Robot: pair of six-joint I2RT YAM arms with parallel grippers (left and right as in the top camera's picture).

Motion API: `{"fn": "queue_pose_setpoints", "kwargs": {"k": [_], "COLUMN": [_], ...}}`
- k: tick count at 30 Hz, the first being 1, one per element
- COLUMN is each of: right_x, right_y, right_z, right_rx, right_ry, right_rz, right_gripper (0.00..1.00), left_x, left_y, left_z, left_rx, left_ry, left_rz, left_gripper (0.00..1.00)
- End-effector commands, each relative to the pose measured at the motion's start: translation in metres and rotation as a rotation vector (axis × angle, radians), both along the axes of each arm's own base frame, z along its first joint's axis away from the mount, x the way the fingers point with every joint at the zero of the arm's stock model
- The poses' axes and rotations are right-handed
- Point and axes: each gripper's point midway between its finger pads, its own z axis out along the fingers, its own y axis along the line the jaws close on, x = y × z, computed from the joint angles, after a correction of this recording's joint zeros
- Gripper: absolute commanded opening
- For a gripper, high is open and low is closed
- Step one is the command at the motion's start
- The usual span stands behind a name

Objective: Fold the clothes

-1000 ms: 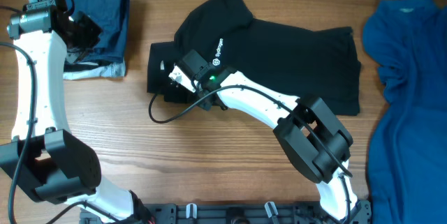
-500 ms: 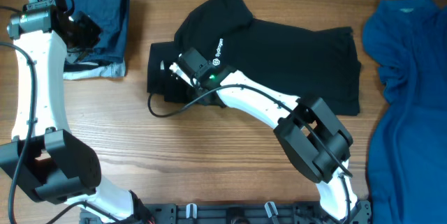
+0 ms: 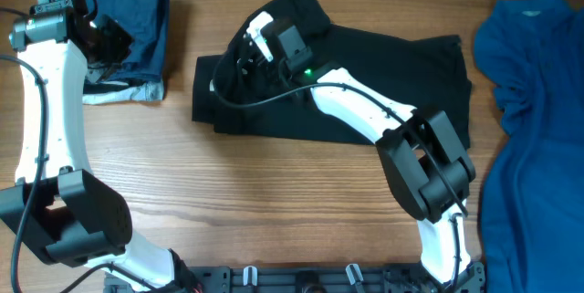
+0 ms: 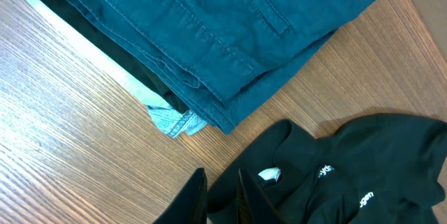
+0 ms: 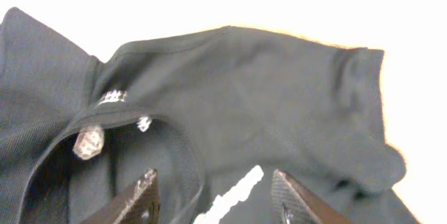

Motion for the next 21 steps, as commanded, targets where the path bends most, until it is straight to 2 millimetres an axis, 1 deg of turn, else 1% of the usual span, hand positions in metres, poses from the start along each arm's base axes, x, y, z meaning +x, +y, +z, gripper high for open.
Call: {"fn": "queue_pose_setpoints", "kwargs": {"k": [1, 2, 3, 4, 5, 6, 7, 8, 10, 13, 15, 17, 19, 20, 21], "right_x": [0.007, -0.002, -0.015, -0.028, -0.047, -0.062, -0.072, -0.084, -0.097, -0.104, -0.109, -0.112, -0.106, -0.100, -0.095], "right_y": [-0.001, 0.000, -0.002, -0.003, -0.003, -0.003, -0.004, -0.006, -0.005, -0.001, -0.001, 0.001, -0.001, -0.004, -0.005], "right_z": [0.031, 0.042, 0.049, 0.053, 0.052, 0.044, 0.037, 0.023, 0.005, -0.012, -0.028, -0.037, -0.047, -0.052, -0.054], "right_rx": [0.033, 0.027, 0.011, 0.000, 0.000, -0.003, -0.007, -0.019, -0.024, -0.024, -0.077, -0.112, -0.157, -0.186, -0.200], "right_ry": [-0.025, -0.002, 0.040, 0.077, 0.149, 0.216, 0.268, 0.336, 0.419, 0.473, 0.485, 0.483, 0.459, 0.434, 0.418], "right_rz": [-0.002, 0.018, 0.052, 0.091, 0.139, 0.181, 0.198, 0.210, 0.231, 0.258, 0.315, 0.357, 0.346, 0.329, 0.320], "right_gripper": [0.56, 0.55, 0.50, 0.41, 0.38, 0.38, 0.40, 0.45, 0.49, 0.52, 0.52, 0.55, 0.59, 0.62, 0.63], "left_x": [0.001, 0.001, 0.001, 0.001, 0.001, 0.002, 0.002, 0.002, 0.002, 0.002, 0.001, 0.001, 0.001, 0.001, 0.001], "left_y": [0.001, 0.001, 0.001, 0.001, 0.001, 0.001, 0.001, 0.001, 0.001, 0.001, 0.001, 0.001, 0.001, 0.001, 0.001], "left_z": [-0.002, -0.002, -0.002, -0.002, -0.002, -0.001, -0.001, -0.001, -0.001, -0.002, -0.002, -0.002, -0.002, -0.002, -0.002], "left_rx": [-0.010, -0.009, -0.009, -0.009, -0.009, -0.008, -0.008, -0.008, -0.008, -0.009, -0.010, -0.010, -0.010, -0.010, -0.010], "left_ry": [0.003, 0.003, 0.003, 0.002, 0.002, -0.001, -0.002, -0.003, -0.001, 0.000, 0.003, 0.003, 0.003, 0.003, 0.003], "left_rz": [0.005, 0.004, 0.004, 0.004, 0.005, 0.004, 0.004, 0.004, 0.004, 0.004, 0.004, 0.004, 0.004, 0.004, 0.004], "left_gripper": [0.15, 0.16, 0.16, 0.16, 0.16, 0.16, 0.16, 0.16, 0.16, 0.17, 0.17, 0.17, 0.18, 0.18, 0.18]}}
